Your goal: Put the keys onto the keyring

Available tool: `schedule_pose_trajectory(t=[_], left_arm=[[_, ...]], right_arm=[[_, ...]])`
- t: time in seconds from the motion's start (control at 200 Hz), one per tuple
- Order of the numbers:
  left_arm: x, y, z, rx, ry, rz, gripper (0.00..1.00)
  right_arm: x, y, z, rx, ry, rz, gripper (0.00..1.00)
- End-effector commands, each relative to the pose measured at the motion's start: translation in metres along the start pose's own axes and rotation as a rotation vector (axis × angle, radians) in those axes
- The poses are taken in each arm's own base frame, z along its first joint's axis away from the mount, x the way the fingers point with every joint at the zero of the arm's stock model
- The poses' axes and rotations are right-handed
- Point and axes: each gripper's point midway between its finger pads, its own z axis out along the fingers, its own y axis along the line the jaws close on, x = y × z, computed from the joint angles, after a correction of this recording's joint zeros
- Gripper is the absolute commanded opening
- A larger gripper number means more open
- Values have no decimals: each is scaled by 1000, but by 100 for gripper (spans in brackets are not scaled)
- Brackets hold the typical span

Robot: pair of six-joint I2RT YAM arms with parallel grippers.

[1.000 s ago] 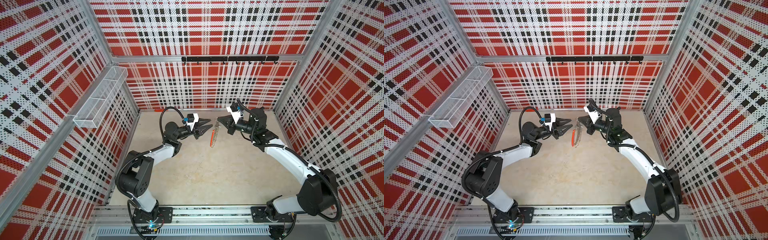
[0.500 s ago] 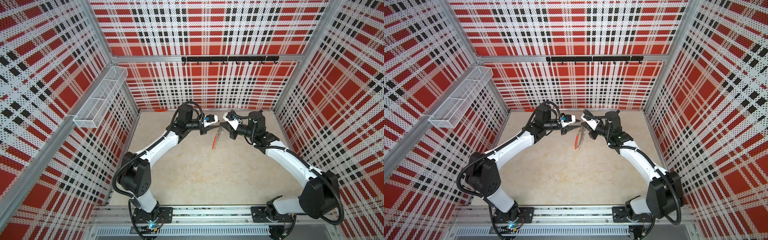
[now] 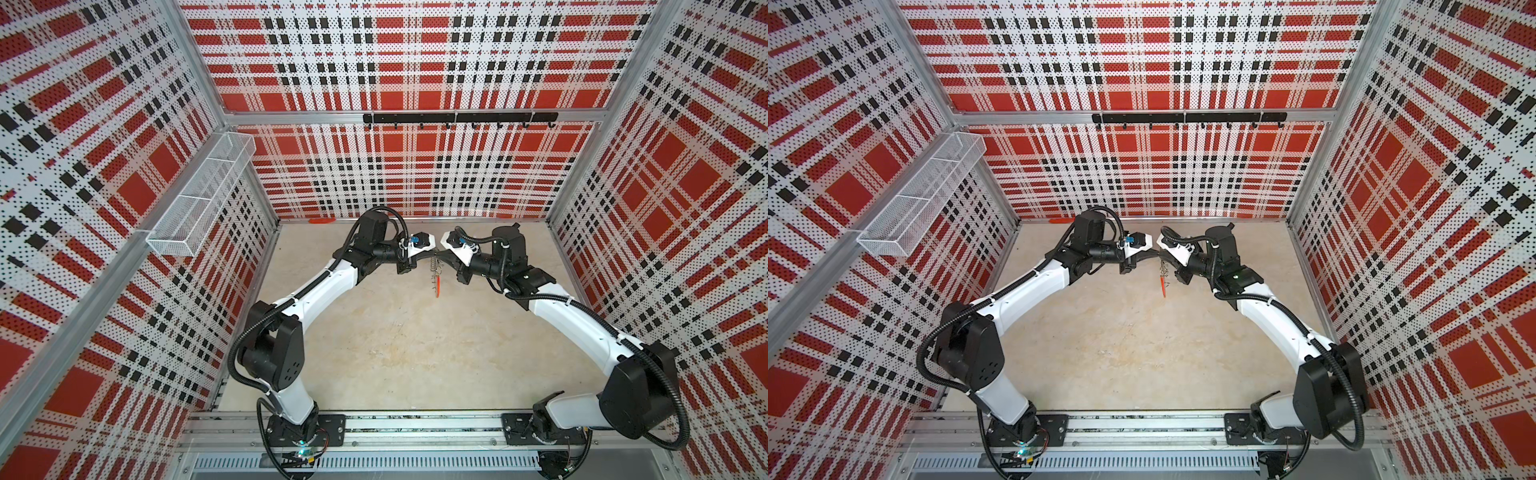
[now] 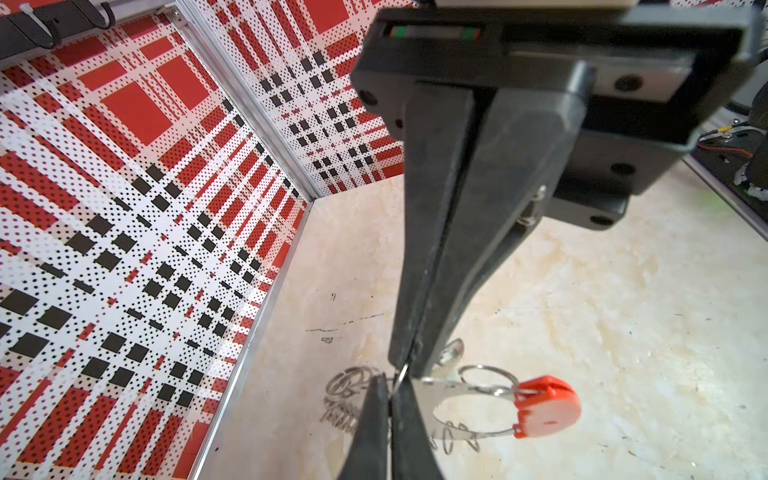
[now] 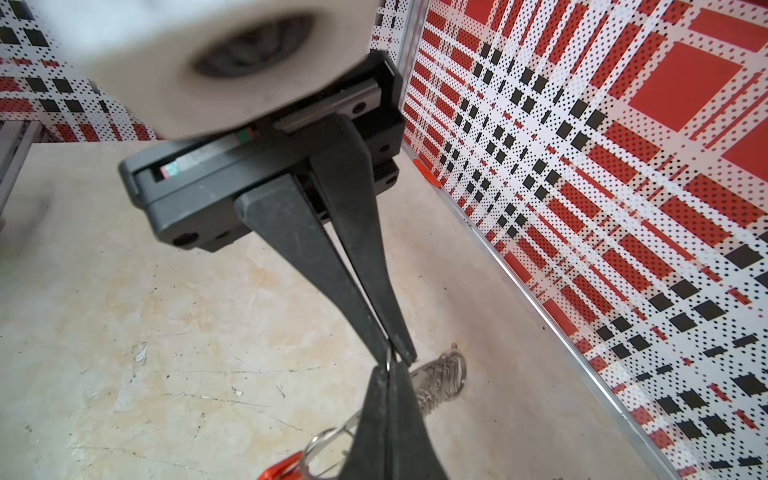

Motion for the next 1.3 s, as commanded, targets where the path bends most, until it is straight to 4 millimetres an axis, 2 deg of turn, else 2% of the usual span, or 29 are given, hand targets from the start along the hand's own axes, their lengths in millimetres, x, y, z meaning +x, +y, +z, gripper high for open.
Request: schedule_pose_trajectory(t=[0.0,0.035,0.095,0.16,0.241,0.321,0.401,0.506,0.576,0.701,0.942,1.137,1.298], left_arm=[[-12,1,0,7,-23,34,0],[-14,1,0,6,-29,26,0],[-15,2,-2,-7,-41,7,0],[-16,7,-6,-42,-60,-10,0],[-19,15,-14,-112,-87,-38,0],[-36,20,-26,-164,-183,-76,0],[-59,20,-41,-209,-321,-111,0],[-82,19,-55,-228,-457,-145,0],[-89,17,-59,-218,-514,-178,0],[-95,15,-64,-219,-568,-219,0],[-105,16,-71,-186,-649,-343,0],[-104,17,-75,-207,-653,-355,0],[-103,26,-80,-210,-661,-391,0]], right_arm=[[-35,5,-6,-5,-107,-26,0],[-38,1,-8,18,-123,-6,0],[-41,-5,-12,67,-136,19,27],[-42,-17,-20,153,-136,50,45],[-41,-26,-32,238,-134,67,53],[-46,-34,-46,317,-163,118,57],[-50,-40,-56,339,-191,207,58],[-59,-44,-54,216,-244,388,57],[-63,-53,-46,158,-293,555,51],[-80,-45,-30,-31,-379,682,44],[-102,-35,-25,-229,-464,718,42],[-110,-31,-28,-275,-509,728,35],[-112,-31,-32,-259,-514,706,38]])
